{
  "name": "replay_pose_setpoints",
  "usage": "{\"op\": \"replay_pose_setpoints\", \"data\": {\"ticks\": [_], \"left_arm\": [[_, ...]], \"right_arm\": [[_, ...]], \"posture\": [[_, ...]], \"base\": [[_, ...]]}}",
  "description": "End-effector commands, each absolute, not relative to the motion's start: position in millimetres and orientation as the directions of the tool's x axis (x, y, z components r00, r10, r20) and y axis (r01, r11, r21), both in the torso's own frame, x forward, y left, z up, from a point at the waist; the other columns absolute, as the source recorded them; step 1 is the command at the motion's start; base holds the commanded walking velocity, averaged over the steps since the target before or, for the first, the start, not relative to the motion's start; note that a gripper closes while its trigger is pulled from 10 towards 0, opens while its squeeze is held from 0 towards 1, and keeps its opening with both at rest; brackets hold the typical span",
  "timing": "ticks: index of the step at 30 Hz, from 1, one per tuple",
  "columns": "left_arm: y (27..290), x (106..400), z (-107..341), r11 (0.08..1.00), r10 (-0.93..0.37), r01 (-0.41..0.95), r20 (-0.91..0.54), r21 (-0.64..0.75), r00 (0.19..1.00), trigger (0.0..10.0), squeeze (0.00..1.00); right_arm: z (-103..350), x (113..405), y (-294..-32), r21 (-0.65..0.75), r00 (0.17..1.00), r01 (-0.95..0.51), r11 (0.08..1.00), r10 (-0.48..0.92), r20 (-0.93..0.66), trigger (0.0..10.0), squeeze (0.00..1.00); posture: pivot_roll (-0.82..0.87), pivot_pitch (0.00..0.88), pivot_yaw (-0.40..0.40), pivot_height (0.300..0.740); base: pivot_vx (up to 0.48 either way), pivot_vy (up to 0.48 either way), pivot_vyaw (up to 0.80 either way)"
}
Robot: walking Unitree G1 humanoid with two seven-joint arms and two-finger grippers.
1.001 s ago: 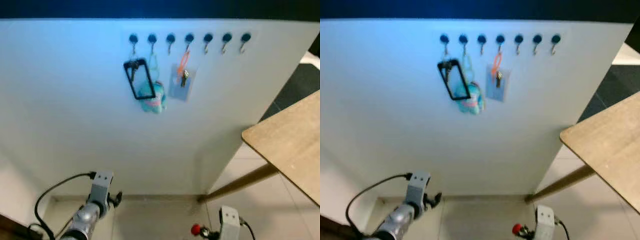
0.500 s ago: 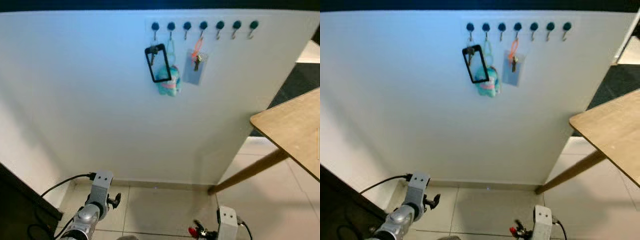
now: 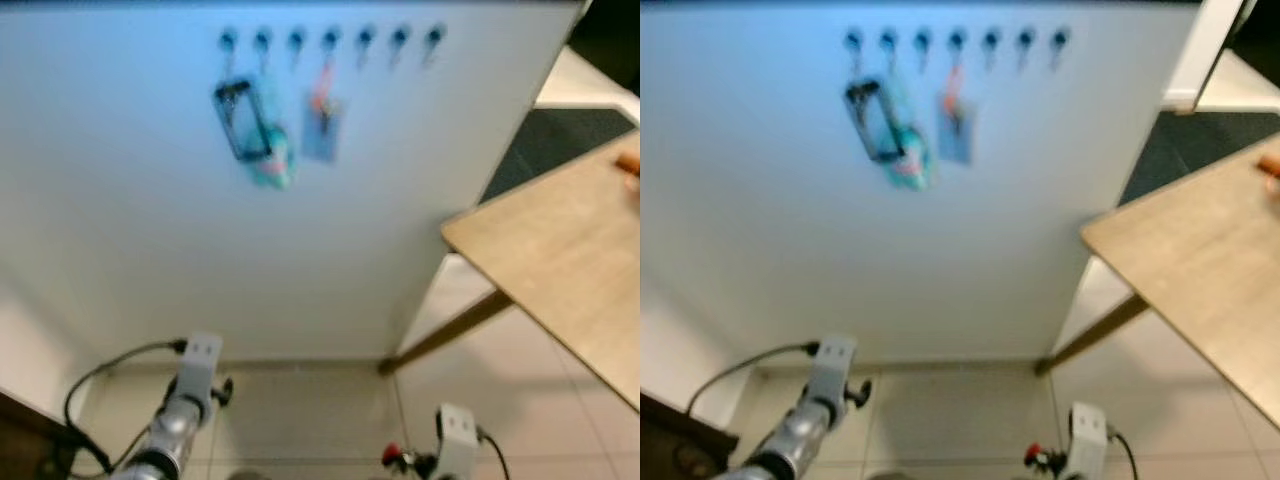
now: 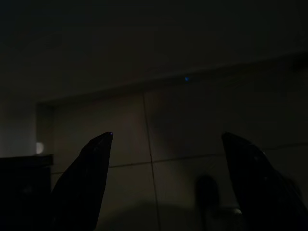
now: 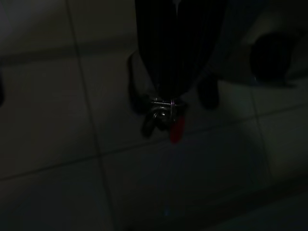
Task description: Hang keys on a hook
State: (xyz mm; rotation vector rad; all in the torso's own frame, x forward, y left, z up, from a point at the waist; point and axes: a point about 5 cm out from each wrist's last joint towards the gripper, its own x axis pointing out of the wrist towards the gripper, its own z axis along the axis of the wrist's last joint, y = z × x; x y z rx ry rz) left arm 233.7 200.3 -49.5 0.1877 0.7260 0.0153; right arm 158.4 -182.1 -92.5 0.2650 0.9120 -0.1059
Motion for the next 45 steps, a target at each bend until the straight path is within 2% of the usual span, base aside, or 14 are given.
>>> {"op": "replay_pose_setpoints", "data": {"ticks": [1,8,19,20,21,24,27,28,30,31,34,35,39,45], "left_arm": [[211,229,-51,0.978,0.131,0.017,-0.675,0.209,0.726,10.0,0.0],[214,231,-49,0.978,0.153,-0.017,-0.663,0.208,0.732,10.0,0.0],[211,234,-48,0.984,0.129,-0.014,-0.652,0.179,0.747,10.0,0.0],[206,237,-45,0.988,0.088,0.014,-0.626,0.156,0.775,10.0,0.0],[206,237,-45,0.988,0.088,0.014,-0.626,0.156,0.775,10.0,0.0],[184,259,-19,0.982,-0.152,0.184,-0.436,0.033,0.887,10.0,0.0],[178,267,-5,0.969,-0.232,0.246,-0.342,-0.001,0.911,10.0,0.0],[173,279,17,0.95,-0.31,0.312,-0.218,-0.025,0.925,10.0,0.0],[173,279,17,0.95,-0.31,0.312,-0.218,-0.025,0.925,10.0,0.0],[165,289,41,0.92,-0.39,0.391,-0.11,-0.018,0.914,10.0,0.0],[161,293,51,0.903,-0.428,0.429,-0.069,-0.002,0.901,10.0,0.0],[154,298,71,0.866,-0.499,0.498,0.005,0.032,0.867,10.0,0.0],[146,301,90,0.813,-0.582,0.58,0.067,0.056,0.81,10.0,0.0],[132,297,102,0.731,-0.682,0.678,0.098,0.077,0.725,10.0,0.0]], "right_arm": [[-89,166,-180,0.196,0.638,0.202,0.96,0.023,-0.77,10.0,0.0],[-68,203,-179,0.224,0.754,0.148,0.963,0.037,-0.656,10.0,0.0],[-50,229,-165,0.188,0.824,-0.026,0.982,0.127,-0.552,10.0,0.0],[-38,241,-161,0.196,0.87,-0.054,0.979,0.142,-0.472,10.0,0.0],[-38,241,-161,0.196,0.87,-0.054,0.979,0.142,-0.472,10.0,0.0],[24,283,-154,0.165,0.98,-0.135,0.977,0.156,-0.121,10.0,0.0],[48,293,-156,0.139,0.99,-0.135,0.981,0.138,-0.013,10.0,0.0],[76,306,-162,0.092,0.991,-0.105,0.99,0.097,0.097,10.0,0.0],[76,306,-162,0.092,0.991,-0.105,0.99,0.097,0.097,10.0,0.0],[101,316,-168,0.067,0.98,-0.076,0.995,0.062,0.188,10.0,0.0],[111,320,-170,0.063,0.973,-0.067,0.996,0.051,0.224,10.0,0.0],[130,326,-170,0.047,0.957,-0.069,0.996,0.053,0.286,10.0,0.0],[148,329,-164,0.012,0.937,-0.097,0.995,0.087,0.338,10.0,0.0],[158,327,-163,0.041,0.929,-0.072,0.997,0.052,0.367,10.0,0.0]], "posture": [[0.09,0.037,0.0,0.74],[0.09,0.039,0.004,0.74],[0.08,0.039,0.003,0.74],[0.09,0.04,0.002,0.74],[0.09,0.04,0.002,0.74],[0.07,0.039,0.004,0.74],[0.06,0.036,0.003,0.74],[0.06,0.035,0.002,0.74],[0.06,0.035,0.002,0.74],[0.06,0.031,-0.008,0.74],[0.06,0.031,-0.008,0.74],[0.07,0.028,-0.014,0.74],[0.07,0.022,-0.018,0.74],[0.07,0.018,-0.021,0.74]], "base": [[0.0,0.0,0.0],[0.0,0.0,0.0],[0.0,0.0,0.0],[0.0,0.0,0.0],[0.0,0.0,0.0],[0.0,0.0,0.0],[0.0,0.0,0.0],[0.0,0.0,0.0],[0.0,0.0,0.0],[0.0,0.0,0.0],[0.0,0.0,0.0],[0.0,0.0,0.0],[0.0,0.0,0.0],[0.0,0.0,0.0]]}}
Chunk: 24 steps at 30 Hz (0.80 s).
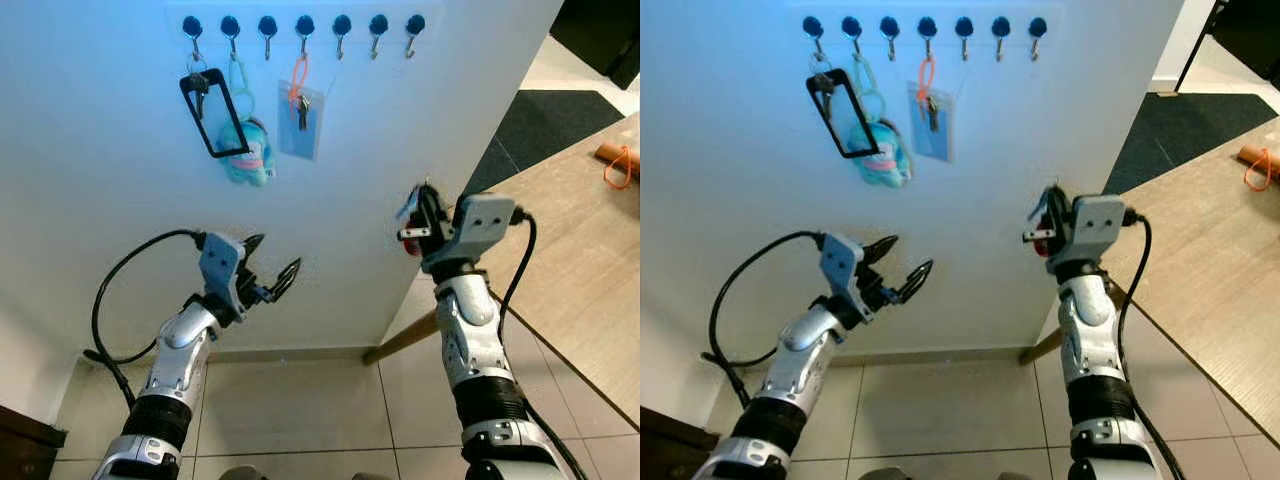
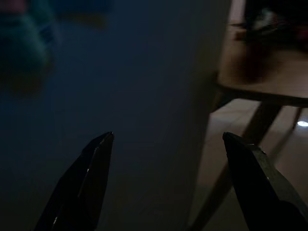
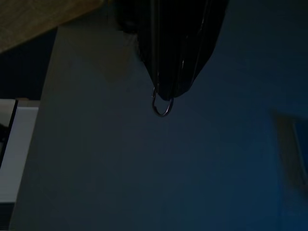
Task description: Hang keys on a hook
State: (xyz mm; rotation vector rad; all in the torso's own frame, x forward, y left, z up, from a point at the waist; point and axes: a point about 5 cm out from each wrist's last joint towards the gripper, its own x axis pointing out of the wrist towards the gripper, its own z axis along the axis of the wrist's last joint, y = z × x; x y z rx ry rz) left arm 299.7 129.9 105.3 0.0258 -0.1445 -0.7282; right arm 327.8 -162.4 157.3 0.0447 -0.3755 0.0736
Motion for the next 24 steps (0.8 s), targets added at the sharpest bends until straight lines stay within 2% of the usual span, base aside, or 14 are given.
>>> {"op": "replay_pose_setpoints", "data": {"ticks": [1,4,6,12,18,24], "left_arm": [[126,293,106,0.695,-0.719,0.715,0.102,0.08,0.688,10.0,0.0],[123,292,107,0.68,-0.733,0.729,0.101,0.085,0.672,10.0,0.0],[115,288,118,0.631,-0.775,0.771,0.114,0.088,0.622,10.0,0.0],[99,293,147,0.609,-0.789,0.785,0.189,0.114,0.585,10.0,0.0],[89,304,180,0.649,-0.747,0.75,0.3,0.131,0.594,10.0,0.0],[89,308,183,0.694,-0.71,0.707,0.302,0.139,0.637,10.0,0.0]], "right_arm": [[161,327,-164,0.049,0.929,-0.065,0.997,0.043,0.367,10.0,0.0],[162,327,-163,0.049,0.929,-0.065,0.997,0.042,0.368,10.0,0.0],[169,327,-161,0.039,0.93,-0.065,0.997,0.046,0.366,10.0,0.0],[191,336,-160,-0.023,0.926,-0.056,0.998,0.06,0.372,10.0,0.0],[213,348,-159,-0.097,0.923,-0.045,0.994,0.078,0.376,10.0,0.0],[212,350,-159,-0.099,0.929,-0.045,0.994,0.078,0.362,10.0,0.0]], "posture": [[0.06,0.02,-0.019,0.74],[0.06,0.024,-0.016,0.74],[0.06,0.034,-0.012,0.74],[0.05,0.048,-0.014,0.74],[0.05,0.057,-0.015,0.74],[0.05,0.06,-0.017,0.74]], "base": [[0.0,0.0,0.0],[0.0,0.0,0.0],[0.0,0.0,0.0],[0.0,0.0,0.0],[0.0,0.0,0.0],[0.0,0.0,0.0]]}}
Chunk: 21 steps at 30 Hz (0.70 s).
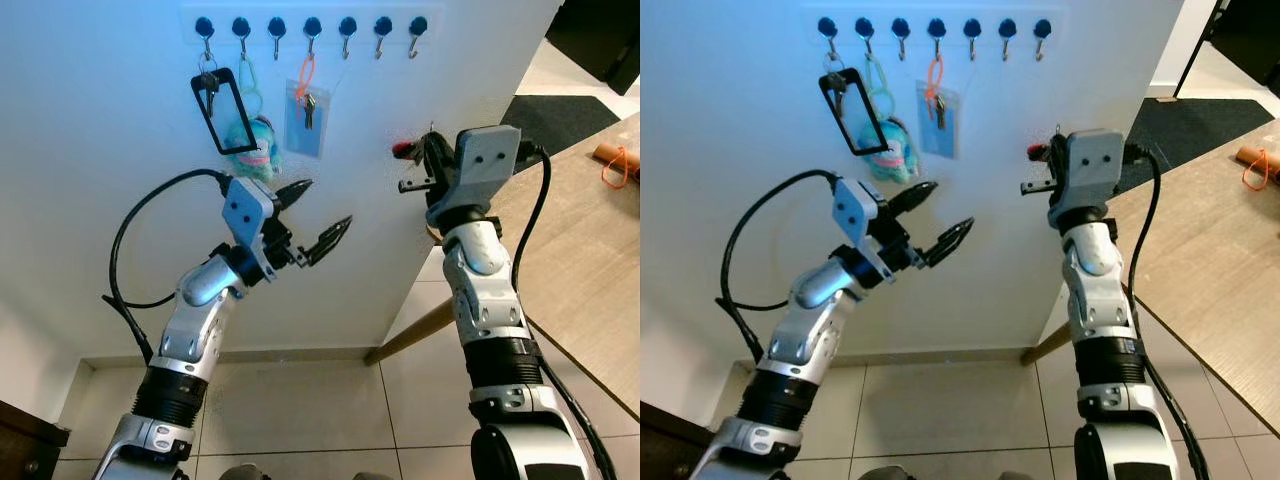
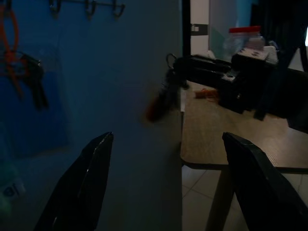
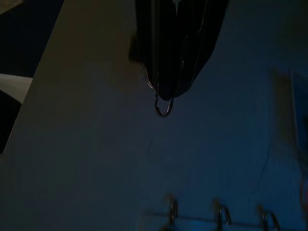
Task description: Hang keys on a hook
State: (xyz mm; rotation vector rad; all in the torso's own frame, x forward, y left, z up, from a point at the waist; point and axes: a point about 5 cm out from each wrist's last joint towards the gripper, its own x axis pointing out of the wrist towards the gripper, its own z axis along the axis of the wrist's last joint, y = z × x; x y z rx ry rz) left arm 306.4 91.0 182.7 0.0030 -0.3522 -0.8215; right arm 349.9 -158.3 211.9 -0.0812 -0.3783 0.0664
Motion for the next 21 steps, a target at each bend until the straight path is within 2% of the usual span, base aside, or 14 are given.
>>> {"op": "replay_pose_setpoints", "data": {"ticks": [1,12,21], "left_arm": [[89,308,183,0.694,-0.71,0.707,0.302,0.139,0.637,10.0,0.0],[92,308,176,0.712,-0.697,0.688,0.252,0.14,0.671,10.0,0.0],[88,312,188,0.716,-0.691,0.682,0.289,0.148,0.663,10.0,0.0]], "right_arm": [[212,350,-159,-0.099,0.929,-0.045,0.994,0.078,0.362,10.0,0.0],[203,348,-160,-0.11,0.944,-0.051,0.993,0.084,0.319,10.0,0.0],[227,350,-166,-0.158,0.918,-0.006,0.987,0.068,0.391,10.0,0.0]], "posture": [[0.05,0.06,-0.017,0.74],[0.06,0.064,-0.015,0.74],[0.06,0.065,-0.012,0.74]], "base": [[0.0,0.0,0.0],[0.0,0.0,0.0],[0.0,0.0,0.0]]}}
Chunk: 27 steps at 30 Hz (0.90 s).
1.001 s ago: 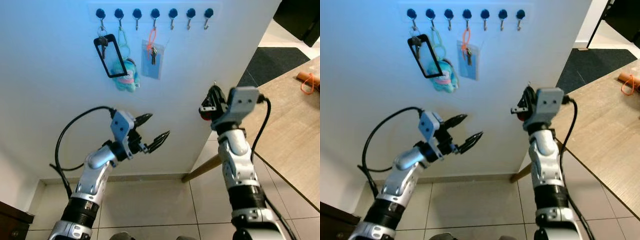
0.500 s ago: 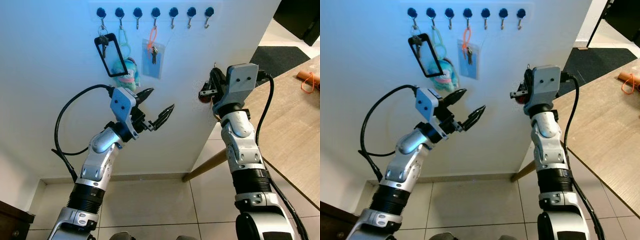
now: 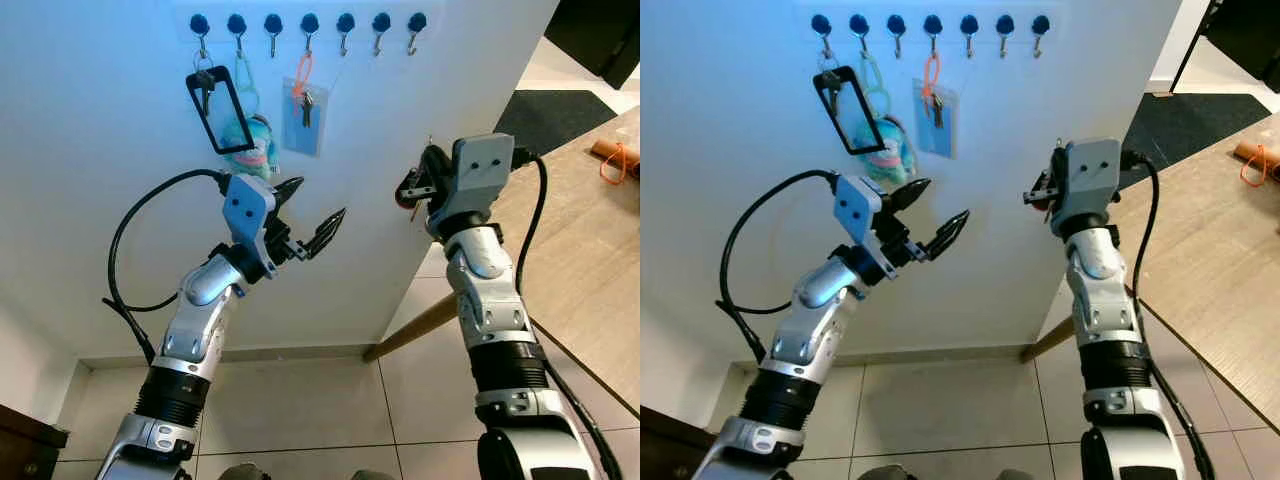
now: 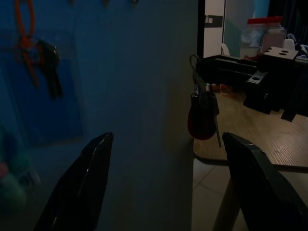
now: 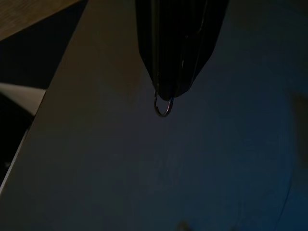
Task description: Hang keys on a hook
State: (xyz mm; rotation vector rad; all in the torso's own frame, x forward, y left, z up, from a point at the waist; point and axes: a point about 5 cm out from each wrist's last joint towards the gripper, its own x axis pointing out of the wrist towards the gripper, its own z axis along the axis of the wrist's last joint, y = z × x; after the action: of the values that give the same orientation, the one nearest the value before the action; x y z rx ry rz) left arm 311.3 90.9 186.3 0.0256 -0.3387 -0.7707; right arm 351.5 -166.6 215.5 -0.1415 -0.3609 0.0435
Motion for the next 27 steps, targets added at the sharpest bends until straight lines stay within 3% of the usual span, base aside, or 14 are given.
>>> {"op": "replay_pose_setpoints", "data": {"ticks": [1,27], "left_arm": [[88,312,189,0.716,-0.69,0.682,0.292,0.149,0.662,10.0,0.0],[79,315,222,0.716,-0.679,0.679,0.385,0.162,0.625,10.0,0.0]], "right_arm": [[229,350,-166,-0.162,0.916,-0.003,0.987,0.068,0.396,10.0,0.0],[273,366,-167,-0.311,0.893,0.036,0.95,0.109,0.436,10.0,0.0]], "posture": [[0.06,0.065,-0.012,0.74],[0.06,0.073,-0.007,0.74]], "base": [[0.0,0.0,0.0],[0.0,0.0,0.0]]}}
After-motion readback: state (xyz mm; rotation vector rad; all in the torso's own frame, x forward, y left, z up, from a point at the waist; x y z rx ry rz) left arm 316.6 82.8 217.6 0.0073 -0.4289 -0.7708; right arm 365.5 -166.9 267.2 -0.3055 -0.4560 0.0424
